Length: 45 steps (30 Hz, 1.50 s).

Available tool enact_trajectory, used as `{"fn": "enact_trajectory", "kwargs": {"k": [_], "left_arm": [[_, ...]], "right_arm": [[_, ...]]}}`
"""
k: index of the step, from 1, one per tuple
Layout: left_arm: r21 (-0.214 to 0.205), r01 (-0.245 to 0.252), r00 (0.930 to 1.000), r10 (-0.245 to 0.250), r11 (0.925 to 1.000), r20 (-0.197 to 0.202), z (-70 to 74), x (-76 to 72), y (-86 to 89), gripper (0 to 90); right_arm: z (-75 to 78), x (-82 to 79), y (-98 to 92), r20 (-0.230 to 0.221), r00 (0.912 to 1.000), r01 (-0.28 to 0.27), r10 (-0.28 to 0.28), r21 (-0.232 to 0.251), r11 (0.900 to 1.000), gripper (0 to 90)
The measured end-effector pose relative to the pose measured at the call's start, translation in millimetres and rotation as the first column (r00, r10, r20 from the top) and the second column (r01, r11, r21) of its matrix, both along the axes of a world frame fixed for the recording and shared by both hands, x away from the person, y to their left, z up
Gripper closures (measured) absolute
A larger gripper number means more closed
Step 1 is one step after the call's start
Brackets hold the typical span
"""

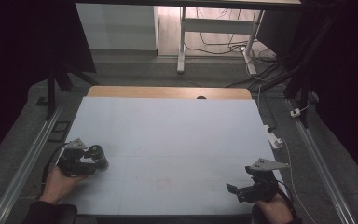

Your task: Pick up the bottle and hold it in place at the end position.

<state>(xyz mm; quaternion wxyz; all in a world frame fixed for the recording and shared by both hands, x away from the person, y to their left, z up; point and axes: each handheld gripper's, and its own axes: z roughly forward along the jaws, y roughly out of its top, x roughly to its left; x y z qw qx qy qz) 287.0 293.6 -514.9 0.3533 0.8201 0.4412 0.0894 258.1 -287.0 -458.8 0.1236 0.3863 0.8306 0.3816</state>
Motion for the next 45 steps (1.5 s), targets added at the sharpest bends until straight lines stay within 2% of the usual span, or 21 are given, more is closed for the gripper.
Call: {"fn": "enact_trajectory", "kwargs": {"k": [5, 7, 15, 21, 26, 31, 35, 43, 45], "left_arm": [[0.037, 0.014, 0.9999, -0.014, 0.9992, 0.001, -0.7, -0.4, -2.3, 45.5], [0.031, 0.027, 0.9996, -0.027, 0.9992, 0.0, -0.7, -0.4, -2.1, 50.4], [0.086, 0.039, 0.9987, -0.042, 0.9955, 0.03, 1.6, -2.0, -4.5, 53.8], [0.092, 0.026, 0.9991, -0.029, 0.9954, 0.032, 3.1, -1.8, -5.0, 54.1], [0.062, 0.011, 0.9985, -0.014, 0.998, 0.053, 7.4, -3.4, -4.2, 54.1], [0.067, 0.037, 0.9971, -0.041, 0.9971, 0.063, 11.4, -4.7, -9.0, 54.1], [0.047, 0.041, 0.9964, -0.045, 0.998, 0.071, 14.4, -3.9, -12.2, 54.1], [0.005, 0.02, 0.999, -0.02, 0.9998, 0.039, 27.8, 6.4, -23.8, 54.1], [0.006, 0.021, 0.9988, -0.021, 0.9998, 0.044, 31.1, 9.6, -28.3, 54.1]], "right_arm": [[-0.1, 0.0, 0.3, 0.001, 1.0, -0.002, 0.002, -0.004, 1.0, 0.0], [-0.2, 0.0, 0.4, 0.001, 1.0, -0.002, 0.002, -0.004, 1.0, 0.0], [-0.3, 0.0, 0.8, 0.001, 1.0, -0.003, 0.003, -0.008, 1.0, 0.0], [-0.2, -0.1, 1.0, 0.001, 1.0, -0.004, 0.004, -0.01, 0.9999, 0.0], [-0.2, -0.1, 0.9, 0.0, 1.0, -0.004, 0.004, -0.01, 0.9999, 0.0], [-0.3, 0.0, 1.0, 0.0, 1.0, -0.004, 0.004, -0.011, 0.9999, 0.0], [-0.3, 0.2, 1.0, -0.003, 1.0, -0.004, 0.004, -0.013, 0.9999, 0.0], [-0.6, 0.5, 1.1, -0.003, 1.0, -0.002, 0.002, -0.013, 0.9999, 0.0], [-0.6, 0.5, 1.3, -0.005, 1.0, -0.001, 0.001, -0.013, 0.9999, 0.0]]}}
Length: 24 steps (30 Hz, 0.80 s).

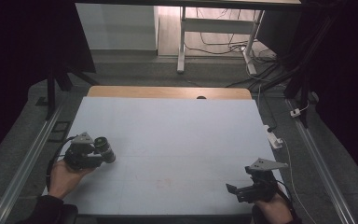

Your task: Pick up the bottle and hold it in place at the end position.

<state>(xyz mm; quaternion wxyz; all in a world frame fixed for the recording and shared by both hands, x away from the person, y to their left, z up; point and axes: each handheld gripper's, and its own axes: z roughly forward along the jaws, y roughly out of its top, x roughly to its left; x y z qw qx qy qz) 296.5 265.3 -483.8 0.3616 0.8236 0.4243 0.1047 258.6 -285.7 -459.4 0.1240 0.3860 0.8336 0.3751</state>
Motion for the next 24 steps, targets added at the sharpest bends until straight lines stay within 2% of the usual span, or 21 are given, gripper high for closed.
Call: {"fn": "enact_trajectory", "kwargs": {"k": [7, 15, 18, 24], "left_arm": [[-0.009, 0.032, 0.9995, -0.032, 0.9995, -0.007, 9.4, 13.8, -17.6, 54.1], [0.022, 0.074, 0.9972, -0.074, 0.997, 0.01, 22.4, 28.6, -44.8, 54.1], [0.014, 0.096, 0.9954, -0.096, 0.9953, 0.003, 25.7, 36.5, -56.3, 54.1], [0.026, 0.123, 0.9924, -0.123, 0.9921, 0.005, 30.0, 53.2, -77.0, 54.1]], "right_arm": [[-0.1, 0.3, -0.3, -0.003, 1.0, -0.001, 0.001, 0.002, 1.0, 0.0], [-0.1, 0.2, -0.4, -0.004, 1.0, -0.001, 0.001, 0.003, 1.0, 0.0], [-0.1, 0.3, -0.7, -0.004, 1.0, 0.001, -0.001, 0.006, 1.0, 0.0], [-0.1, 0.6, -1.2, -0.005, 1.0, 0.002, -0.002, 0.009, 1.0, 0.0]]}}
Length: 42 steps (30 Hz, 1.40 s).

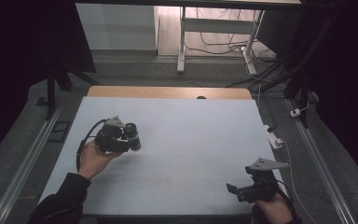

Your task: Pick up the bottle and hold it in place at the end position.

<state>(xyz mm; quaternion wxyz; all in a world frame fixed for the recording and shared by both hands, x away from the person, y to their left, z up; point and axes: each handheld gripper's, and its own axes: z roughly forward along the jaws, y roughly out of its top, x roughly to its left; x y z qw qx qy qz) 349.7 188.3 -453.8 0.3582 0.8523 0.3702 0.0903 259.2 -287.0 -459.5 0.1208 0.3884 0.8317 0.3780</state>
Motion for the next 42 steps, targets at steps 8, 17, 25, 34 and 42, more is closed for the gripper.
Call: {"fn": "enact_trajectory", "kwargs": {"k": [8, 17, 25, 34, 42], "left_arm": [[0.0, 0.023, 0.9997, -0.023, 0.9997, 0.007, 3.0, 18.9, -24.6, 54.0], [0.01, 0.051, 0.9985, -0.052, 0.9986, 0.018, 2.2, 40.7, -51.3, 54.0], [0.037, 0.068, 0.9975, -0.069, 0.997, 0.019, -5.2, 58.5, -76.1, 54.0], [0.033, 0.066, 0.9974, -0.067, 0.9973, 0.026, -16.6, 74.5, -99.3, 54.0], [0.051, 0.051, 0.9984, -0.053, 0.9974, 0.022, -30.8, 80.6, -106.4, 54.0]], "right_arm": [[-0.1, 0.3, -0.3, -0.002, 1.0, 0.001, -0.001, 0.002, 1.0, 0.0], [-0.3, 1.0, -1.1, -0.009, 1.0, 0.002, -0.002, 0.009, 1.0, 0.0], [-0.4, 1.4, -2.0, -0.01, 1.0, 0.001, -0.001, 0.014, 0.9999, 0.0], [-0.3, 1.4, -1.9, -0.007, 1.0, -0.004, 0.004, 0.017, 0.9999, 0.0], [-0.3, 1.1, -1.8, -0.006, 1.0, -0.005, 0.005, 0.013, 0.9999, 0.0]]}}
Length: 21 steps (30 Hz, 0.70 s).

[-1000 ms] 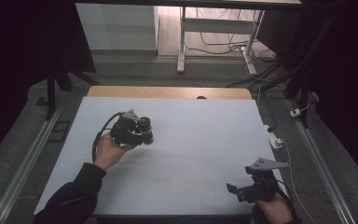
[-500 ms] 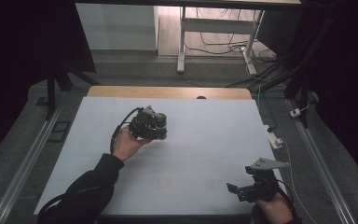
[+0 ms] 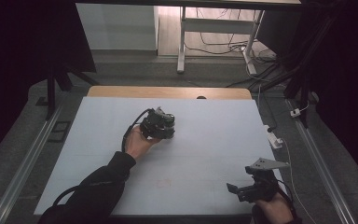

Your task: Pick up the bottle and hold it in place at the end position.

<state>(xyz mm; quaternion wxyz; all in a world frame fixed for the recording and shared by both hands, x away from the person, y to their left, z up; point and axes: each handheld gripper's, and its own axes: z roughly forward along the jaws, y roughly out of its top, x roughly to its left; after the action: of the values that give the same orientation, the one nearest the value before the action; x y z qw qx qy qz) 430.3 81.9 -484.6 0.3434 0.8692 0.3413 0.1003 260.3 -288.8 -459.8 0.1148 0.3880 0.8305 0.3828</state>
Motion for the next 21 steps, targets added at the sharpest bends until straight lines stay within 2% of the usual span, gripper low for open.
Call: {"fn": "enact_trajectory", "kwargs": {"k": [6, 12, 13, 21], "left_arm": [[-0.008, -0.002, 1.0, 0.002, 1.0, -0.002, -6.6, 1.7, -3.1, 54.0], [0.019, 0.011, 0.9999, -0.011, 0.9998, -0.013, -15.4, 2.5, -7.0, 54.0], [0.02, 0.012, 0.9999, -0.012, 0.9997, -0.002, -16.8, 1.5, -7.9, 54.0], [0.02, 0.008, 0.9999, -0.009, 0.9998, 0.009, -18.4, -1.0, -7.9, 54.0]], "right_arm": [[0.1, -0.2, 0.4, -0.001, 1.0, 0.0, 0.0, -0.002, 1.0, 0.0], [0.2, -0.5, 0.5, -0.001, 1.0, -0.002, 0.002, -0.003, 1.0, 0.0], [0.2, -0.5, 0.5, -0.001, 1.0, -0.002, 0.002, -0.003, 1.0, 0.0], [0.1, -0.6, 0.8, 0.001, 1.0, -0.004, 0.004, -0.006, 1.0, 0.0]]}}
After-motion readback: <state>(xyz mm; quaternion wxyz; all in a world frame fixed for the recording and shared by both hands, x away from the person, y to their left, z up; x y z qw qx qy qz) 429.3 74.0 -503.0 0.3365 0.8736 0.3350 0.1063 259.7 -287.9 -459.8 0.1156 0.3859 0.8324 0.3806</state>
